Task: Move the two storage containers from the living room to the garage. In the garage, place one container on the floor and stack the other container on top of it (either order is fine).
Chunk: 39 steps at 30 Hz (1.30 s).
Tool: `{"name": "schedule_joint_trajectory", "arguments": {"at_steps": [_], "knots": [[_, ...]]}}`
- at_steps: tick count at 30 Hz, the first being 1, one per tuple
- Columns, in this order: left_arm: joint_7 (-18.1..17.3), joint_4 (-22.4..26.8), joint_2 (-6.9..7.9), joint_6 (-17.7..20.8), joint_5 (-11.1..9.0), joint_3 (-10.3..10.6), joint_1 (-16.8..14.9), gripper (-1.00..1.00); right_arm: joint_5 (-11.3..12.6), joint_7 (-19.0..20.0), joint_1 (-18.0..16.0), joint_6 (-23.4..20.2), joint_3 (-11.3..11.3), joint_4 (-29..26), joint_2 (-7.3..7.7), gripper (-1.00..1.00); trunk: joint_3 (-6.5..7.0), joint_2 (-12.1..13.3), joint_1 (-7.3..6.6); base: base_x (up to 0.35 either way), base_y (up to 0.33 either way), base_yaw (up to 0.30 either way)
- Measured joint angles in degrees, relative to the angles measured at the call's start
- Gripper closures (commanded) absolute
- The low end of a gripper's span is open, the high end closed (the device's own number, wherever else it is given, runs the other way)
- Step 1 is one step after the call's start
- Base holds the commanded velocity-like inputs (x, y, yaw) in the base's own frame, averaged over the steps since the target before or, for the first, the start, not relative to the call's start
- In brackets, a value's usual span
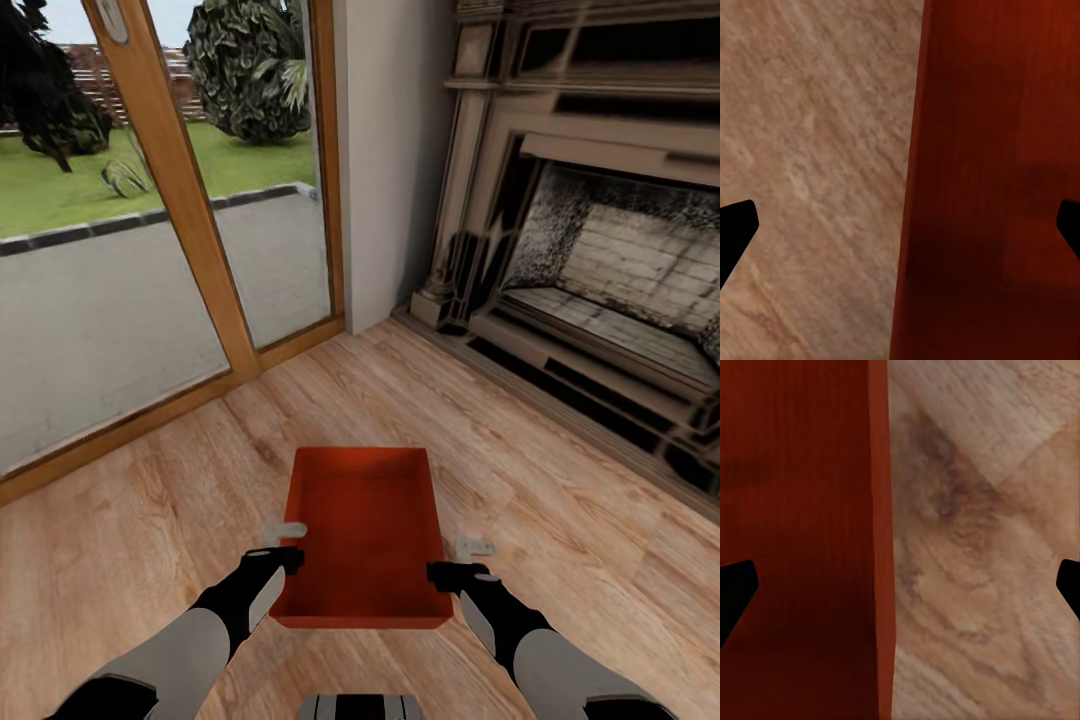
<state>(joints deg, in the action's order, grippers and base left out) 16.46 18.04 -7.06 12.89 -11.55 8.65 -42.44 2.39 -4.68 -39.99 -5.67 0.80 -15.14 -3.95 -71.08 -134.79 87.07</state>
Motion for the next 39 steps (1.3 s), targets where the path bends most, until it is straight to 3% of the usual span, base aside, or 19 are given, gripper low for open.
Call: {"name": "schedule_joint_trajectory", "arguments": {"at_steps": [6,13,26,39], "knots": [[0.00,0.08,-0.07,0.00,0.11,0.00,0.04,-1.00,-0.02,-0.07,0.00,-3.48,-0.09,-0.84,0.06,-1.00,-1.08,-2.41,1.32,0.000,0.000,0.000],[0.00,0.33,-0.09,0.00,0.22,0.00,0.01,-1.00,-0.04,-0.18,0.00,-4.61,-0.10,-2.39,0.37,-1.00,-2.33,-5.21,2.86,0.000,0.000,0.000],[0.08,0.39,-0.02,0.00,0.27,0.00,-0.01,-1.00,0.48,-0.26,-2.49,-4.95,-0.18,-3.63,0.36,-1.00,-2.34,-5.23,2.86,0.000,0.000,0.000],[0.08,0.43,0.07,-0.01,0.36,0.00,-0.01,-1.00,0.64,0.37,-2.81,-4.58,-0.20,-3.63,0.03,-1.00,-2.34,-5.23,2.86,0.000,0.000,0.000]]}}
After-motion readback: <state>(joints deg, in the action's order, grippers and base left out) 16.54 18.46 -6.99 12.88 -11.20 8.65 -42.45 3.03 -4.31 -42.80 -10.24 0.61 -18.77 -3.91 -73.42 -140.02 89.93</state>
